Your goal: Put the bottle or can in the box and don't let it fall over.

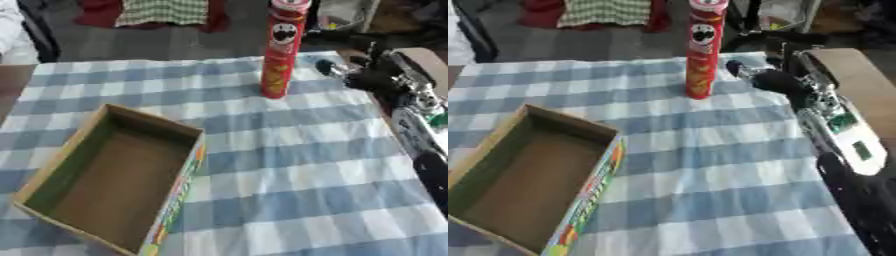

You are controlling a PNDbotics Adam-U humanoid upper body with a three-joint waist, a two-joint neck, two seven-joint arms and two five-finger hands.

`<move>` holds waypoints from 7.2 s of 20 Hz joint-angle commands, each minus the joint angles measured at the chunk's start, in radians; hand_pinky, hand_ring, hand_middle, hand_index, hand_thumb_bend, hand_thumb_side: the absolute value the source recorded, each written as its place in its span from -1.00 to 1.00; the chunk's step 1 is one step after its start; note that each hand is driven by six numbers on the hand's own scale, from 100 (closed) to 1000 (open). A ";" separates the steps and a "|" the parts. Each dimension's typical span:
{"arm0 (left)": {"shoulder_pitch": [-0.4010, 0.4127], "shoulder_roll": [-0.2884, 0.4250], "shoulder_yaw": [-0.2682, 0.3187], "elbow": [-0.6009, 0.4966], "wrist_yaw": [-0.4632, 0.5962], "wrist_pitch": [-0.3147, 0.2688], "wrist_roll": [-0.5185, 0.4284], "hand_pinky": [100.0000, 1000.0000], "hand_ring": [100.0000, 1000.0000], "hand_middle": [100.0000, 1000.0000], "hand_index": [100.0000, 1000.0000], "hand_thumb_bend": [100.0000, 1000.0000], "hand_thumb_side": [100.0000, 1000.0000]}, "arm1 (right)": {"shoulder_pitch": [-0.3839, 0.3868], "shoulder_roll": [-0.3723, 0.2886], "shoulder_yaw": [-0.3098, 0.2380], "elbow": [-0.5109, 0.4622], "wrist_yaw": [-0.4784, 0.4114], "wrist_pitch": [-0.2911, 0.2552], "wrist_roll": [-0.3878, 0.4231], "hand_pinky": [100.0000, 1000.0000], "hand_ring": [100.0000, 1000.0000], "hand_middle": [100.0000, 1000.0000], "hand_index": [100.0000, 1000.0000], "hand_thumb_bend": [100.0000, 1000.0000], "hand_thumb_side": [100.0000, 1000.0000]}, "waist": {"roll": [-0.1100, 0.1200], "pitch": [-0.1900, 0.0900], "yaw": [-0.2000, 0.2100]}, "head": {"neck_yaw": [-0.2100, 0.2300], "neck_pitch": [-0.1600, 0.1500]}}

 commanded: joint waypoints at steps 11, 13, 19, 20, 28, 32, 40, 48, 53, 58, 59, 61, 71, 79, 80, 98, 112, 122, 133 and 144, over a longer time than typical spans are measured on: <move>-0.014 0.022 -0.002 -0.009 0.004 0.001 -0.011 1.00 0.52 0.76 0.63 -0.20 0.07 | -0.174 0.092 0.001 0.260 0.077 -0.075 0.070 0.70 1.00 0.96 0.86 0.06 -0.76 | 0.004 -0.005 0.008 | -0.032 -0.024; -0.014 0.022 -0.002 -0.009 0.004 0.001 -0.011 1.00 0.52 0.76 0.63 -0.21 0.07 | -0.178 0.094 -0.001 0.271 0.081 -0.084 0.077 0.70 1.00 0.96 0.86 0.06 -0.75 | 0.004 -0.005 0.008 | -0.033 -0.024; -0.017 0.018 -0.007 -0.008 0.005 0.003 -0.016 1.00 0.52 0.76 0.63 -0.21 0.08 | -0.209 0.112 -0.020 0.294 0.100 -0.103 0.067 0.71 1.00 0.97 0.86 0.07 -0.74 | 0.006 0.003 0.013 | -0.046 -0.024; -0.018 0.017 -0.008 -0.008 0.006 0.004 -0.018 1.00 0.52 0.76 0.63 -0.21 0.08 | -0.227 0.117 -0.024 0.309 0.110 -0.108 0.055 0.71 1.00 0.97 0.86 0.07 -0.74 | 0.006 0.007 0.013 | -0.048 -0.027; -0.023 0.013 -0.011 -0.008 0.006 0.005 -0.024 1.00 0.52 0.76 0.63 -0.22 0.09 | -0.272 0.141 -0.039 0.361 0.161 -0.157 -0.010 0.70 1.00 0.96 0.86 0.08 -0.73 | 0.011 0.022 0.016 | -0.059 -0.043; -0.027 0.011 -0.014 -0.008 0.008 0.006 -0.027 1.00 0.52 0.76 0.62 -0.22 0.09 | -0.298 0.147 -0.041 0.376 0.159 -0.165 -0.026 0.70 1.00 0.96 0.86 0.08 -0.73 | 0.014 0.028 0.019 | -0.069 -0.054; -0.033 0.007 -0.017 -0.009 0.009 0.007 -0.031 1.00 0.52 0.76 0.62 -0.23 0.10 | -0.338 0.147 -0.050 0.406 0.181 -0.177 -0.062 0.71 1.00 0.97 0.87 0.09 -0.72 | 0.017 0.041 0.026 | -0.084 -0.074; -0.037 0.004 -0.019 -0.010 0.010 0.008 -0.035 1.00 0.52 0.76 0.62 -0.24 0.10 | -0.363 0.141 -0.063 0.424 0.210 -0.188 -0.101 0.71 1.00 0.97 0.87 0.09 -0.73 | 0.020 0.057 0.033 | -0.094 -0.094; -0.041 0.003 -0.021 -0.011 0.010 0.009 -0.039 1.00 0.52 0.76 0.62 -0.25 0.11 | -0.378 0.139 -0.072 0.427 0.208 -0.193 -0.130 0.71 1.00 0.97 0.87 0.08 -0.71 | 0.022 0.069 0.036 | -0.099 -0.107; -0.047 0.002 -0.024 -0.012 0.011 0.010 -0.043 1.00 0.52 0.76 0.61 -0.25 0.11 | -0.397 0.142 -0.073 0.434 0.196 -0.190 -0.143 0.71 1.00 0.96 0.87 0.09 -0.70 | 0.021 0.079 0.040 | -0.106 -0.119; -0.048 0.002 -0.024 -0.012 0.011 0.011 -0.044 1.00 0.52 0.76 0.61 -0.25 0.11 | -0.401 0.142 -0.075 0.436 0.194 -0.189 -0.146 0.71 1.00 0.96 0.87 0.09 -0.70 | 0.021 0.082 0.041 | -0.106 -0.122; -0.050 0.002 -0.025 -0.012 0.011 0.011 -0.045 1.00 0.52 0.76 0.61 -0.26 0.11 | -0.411 0.143 -0.077 0.442 0.190 -0.188 -0.154 0.70 1.00 0.96 0.85 0.09 -0.70 | 0.020 0.086 0.043 | -0.108 -0.127; -0.060 -0.001 -0.029 -0.014 0.010 0.013 -0.054 1.00 0.51 0.76 0.61 -0.26 0.12 | -0.446 0.137 -0.091 0.464 0.184 -0.195 -0.189 0.68 1.00 0.93 0.83 0.08 -0.70 | 0.014 0.110 0.055 | -0.115 -0.145; -0.068 -0.001 -0.032 -0.016 0.011 0.015 -0.060 1.00 0.51 0.76 0.61 -0.27 0.13 | -0.470 0.134 -0.105 0.481 0.159 -0.203 -0.211 0.68 1.00 0.93 0.82 0.08 -0.70 | 0.012 0.128 0.065 | -0.125 -0.164; -0.069 -0.001 -0.033 -0.016 0.010 0.015 -0.061 1.00 0.51 0.76 0.61 -0.27 0.13 | -0.473 0.133 -0.105 0.482 0.155 -0.205 -0.212 0.68 1.00 0.93 0.82 0.08 -0.70 | 0.012 0.130 0.066 | -0.126 -0.166; -0.080 -0.004 -0.037 -0.017 0.011 0.018 -0.069 1.00 0.52 0.76 0.60 -0.29 0.16 | -0.511 0.126 -0.120 0.526 0.107 -0.228 -0.231 0.66 0.96 0.85 0.77 -0.02 -0.76 | 0.004 0.157 0.082 | -0.145 -0.195; -0.084 -0.004 -0.037 -0.018 0.012 0.018 -0.072 1.00 0.51 0.75 0.59 -0.30 0.16 | -0.521 0.132 -0.129 0.554 0.073 -0.271 -0.292 0.69 0.57 0.59 0.49 -0.40 -0.94 | 0.002 0.166 0.093 | -0.157 -0.210; -0.082 -0.004 -0.034 -0.017 0.014 0.018 -0.072 1.00 0.50 0.74 0.57 -0.32 0.17 | -0.518 0.133 -0.125 0.549 0.112 -0.280 -0.338 0.78 0.36 0.26 0.11 -0.95 -1.00 | 0.000 0.164 0.095 | -0.157 -0.201; -0.083 -0.002 -0.034 -0.017 0.017 0.018 -0.075 1.00 0.50 0.74 0.57 -0.34 0.17 | -0.523 0.136 -0.116 0.504 0.141 -0.281 -0.347 0.71 0.26 0.08 -0.08 -1.00 -1.00 | -0.001 0.153 0.090 | -0.153 -0.176; -0.073 0.006 -0.029 -0.016 0.021 0.016 -0.072 1.00 0.50 0.74 0.56 -0.35 0.17 | -0.543 0.143 -0.076 0.385 0.061 -0.259 -0.309 0.70 0.13 0.02 -0.17 -1.00 -1.00 | -0.005 0.118 0.077 | -0.140 -0.139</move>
